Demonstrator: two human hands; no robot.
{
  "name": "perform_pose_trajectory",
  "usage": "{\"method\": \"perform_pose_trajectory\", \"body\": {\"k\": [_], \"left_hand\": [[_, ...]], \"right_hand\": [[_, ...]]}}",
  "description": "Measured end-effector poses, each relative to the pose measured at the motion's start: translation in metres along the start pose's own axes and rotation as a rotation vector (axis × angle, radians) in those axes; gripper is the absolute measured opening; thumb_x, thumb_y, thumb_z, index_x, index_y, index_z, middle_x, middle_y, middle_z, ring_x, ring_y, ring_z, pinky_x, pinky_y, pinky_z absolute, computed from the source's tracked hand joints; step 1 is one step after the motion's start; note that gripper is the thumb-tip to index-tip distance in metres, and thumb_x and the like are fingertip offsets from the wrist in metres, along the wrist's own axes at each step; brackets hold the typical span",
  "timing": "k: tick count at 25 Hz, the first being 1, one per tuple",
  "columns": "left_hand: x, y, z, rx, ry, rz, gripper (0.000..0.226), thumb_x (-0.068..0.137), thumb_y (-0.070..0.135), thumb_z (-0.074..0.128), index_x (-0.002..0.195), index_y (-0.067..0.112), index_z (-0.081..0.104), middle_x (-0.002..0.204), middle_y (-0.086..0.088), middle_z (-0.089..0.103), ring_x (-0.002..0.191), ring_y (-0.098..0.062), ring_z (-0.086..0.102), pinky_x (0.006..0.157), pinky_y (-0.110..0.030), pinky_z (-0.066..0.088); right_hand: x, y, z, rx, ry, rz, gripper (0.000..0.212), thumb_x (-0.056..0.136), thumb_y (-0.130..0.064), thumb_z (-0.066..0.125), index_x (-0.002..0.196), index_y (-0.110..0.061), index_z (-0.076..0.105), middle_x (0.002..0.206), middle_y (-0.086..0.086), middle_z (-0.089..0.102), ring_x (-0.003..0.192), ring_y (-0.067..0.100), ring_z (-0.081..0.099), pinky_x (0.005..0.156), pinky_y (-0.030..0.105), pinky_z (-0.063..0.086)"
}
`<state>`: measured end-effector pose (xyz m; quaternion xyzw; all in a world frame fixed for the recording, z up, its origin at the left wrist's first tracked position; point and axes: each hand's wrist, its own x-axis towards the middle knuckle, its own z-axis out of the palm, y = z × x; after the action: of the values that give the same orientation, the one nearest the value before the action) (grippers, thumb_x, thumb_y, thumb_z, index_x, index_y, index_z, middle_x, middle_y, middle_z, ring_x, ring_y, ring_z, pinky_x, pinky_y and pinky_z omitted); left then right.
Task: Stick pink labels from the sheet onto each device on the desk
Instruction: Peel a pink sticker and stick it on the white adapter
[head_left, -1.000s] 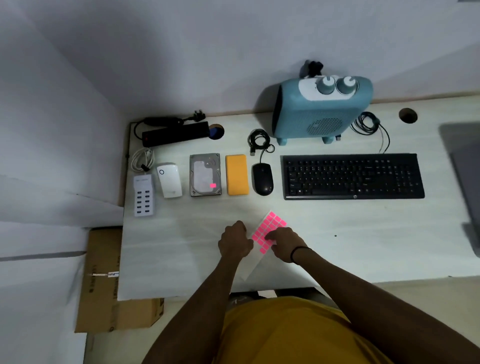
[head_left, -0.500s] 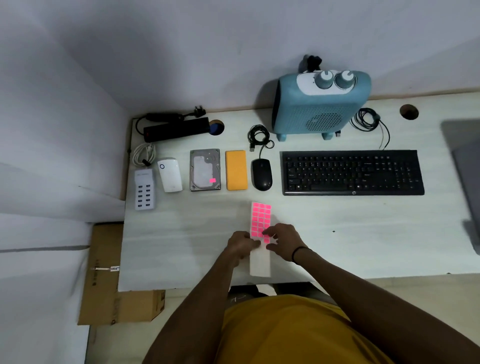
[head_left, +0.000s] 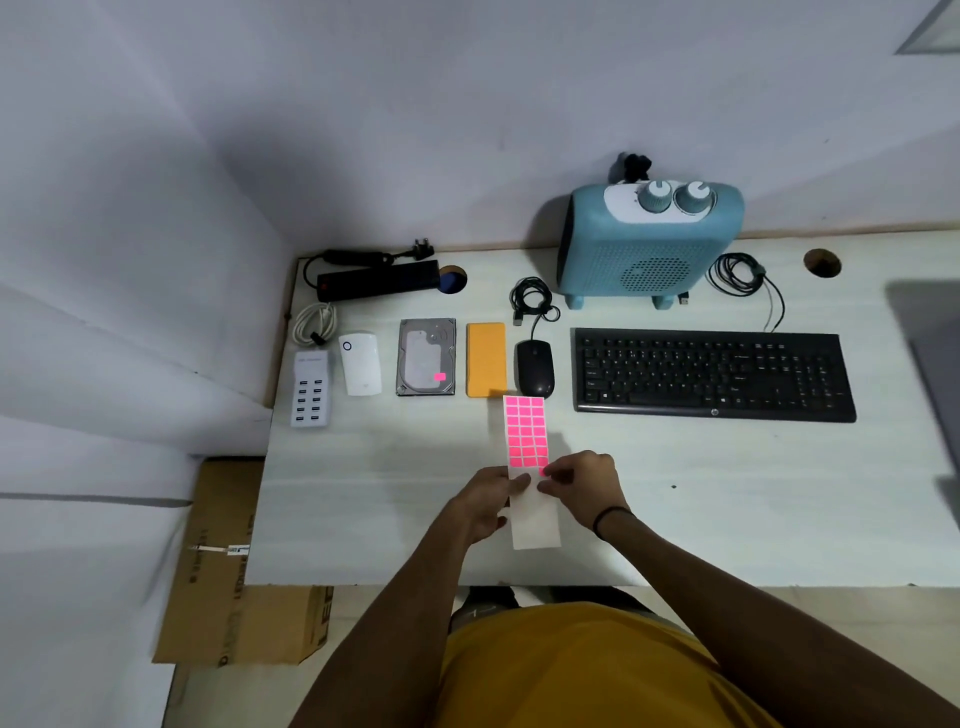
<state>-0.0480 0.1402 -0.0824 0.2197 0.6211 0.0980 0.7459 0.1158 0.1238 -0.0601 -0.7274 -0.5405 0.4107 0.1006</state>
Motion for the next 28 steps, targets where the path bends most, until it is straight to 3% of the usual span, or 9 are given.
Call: {"method": "perform_pose_trajectory", "body": {"k": [9, 14, 18, 21, 25, 28], "left_hand": [[-0.007, -0.010, 0.007, 0.032, -0.025, 0.017, 0.029, 0.103, 0.026, 0.057, 0.129, 0.015, 0.063, 0.121, -0.002, 0.069, 0.113, -0.023, 0.060, 0.096, -0.042, 0.040], [-0.007, -0.011, -0.001, 0.041, -0.024, 0.019, 0.030, 0.102, 0.027, 0.059, 0.129, 0.015, 0.063, 0.124, -0.004, 0.069, 0.118, -0.027, 0.059, 0.101, -0.047, 0.042], [-0.007, -0.012, -0.008, 0.039, -0.019, 0.008, 0.028, 0.102, 0.027, 0.059, 0.127, 0.016, 0.064, 0.124, -0.004, 0.069, 0.119, -0.027, 0.059, 0.107, -0.050, 0.040], [-0.007, -0.012, -0.012, 0.031, -0.029, 0.005, 0.021, 0.102, 0.025, 0.059, 0.119, 0.018, 0.067, 0.121, -0.003, 0.071, 0.119, -0.026, 0.060, 0.107, -0.050, 0.040], [-0.007, -0.010, -0.015, 0.009, -0.041, -0.007, 0.018, 0.102, 0.025, 0.058, 0.117, 0.019, 0.067, 0.116, -0.001, 0.071, 0.114, -0.023, 0.060, 0.105, -0.048, 0.040], [-0.006, -0.010, -0.018, 0.016, -0.049, -0.007, 0.019, 0.102, 0.026, 0.059, 0.117, 0.020, 0.068, 0.117, -0.002, 0.072, 0.116, -0.024, 0.061, 0.106, -0.049, 0.040]], "right_hand": [[-0.005, 0.003, -0.003, -0.032, 0.034, -0.004, 0.015, 0.089, -0.022, 0.070, 0.094, -0.012, 0.080, 0.092, 0.003, 0.078, 0.082, 0.016, 0.069, 0.087, 0.028, 0.056], [-0.002, -0.001, -0.001, -0.039, -0.004, -0.011, 0.017, 0.086, -0.024, 0.074, 0.096, -0.011, 0.079, 0.092, 0.003, 0.077, 0.080, 0.013, 0.068, 0.083, 0.021, 0.053], [0.000, -0.005, 0.000, -0.086, -0.035, -0.057, 0.016, 0.088, -0.024, 0.070, 0.094, -0.012, 0.079, 0.091, 0.002, 0.077, 0.074, 0.009, 0.061, 0.086, 0.027, 0.056], [0.001, -0.007, 0.000, -0.060, -0.064, -0.063, 0.021, 0.082, -0.030, 0.078, 0.092, -0.012, 0.079, 0.087, 0.001, 0.076, 0.076, 0.010, 0.065, 0.079, 0.019, 0.053], [0.004, -0.011, 0.000, -0.106, -0.057, -0.100, 0.016, 0.088, -0.023, 0.071, 0.093, -0.011, 0.079, 0.090, 0.004, 0.077, 0.082, 0.015, 0.068, 0.085, 0.027, 0.056], [0.004, -0.012, -0.003, -0.143, -0.082, -0.144, 0.019, 0.083, -0.029, 0.075, 0.089, -0.012, 0.079, 0.083, 0.002, 0.076, 0.076, 0.014, 0.067, 0.080, 0.026, 0.057]]}}
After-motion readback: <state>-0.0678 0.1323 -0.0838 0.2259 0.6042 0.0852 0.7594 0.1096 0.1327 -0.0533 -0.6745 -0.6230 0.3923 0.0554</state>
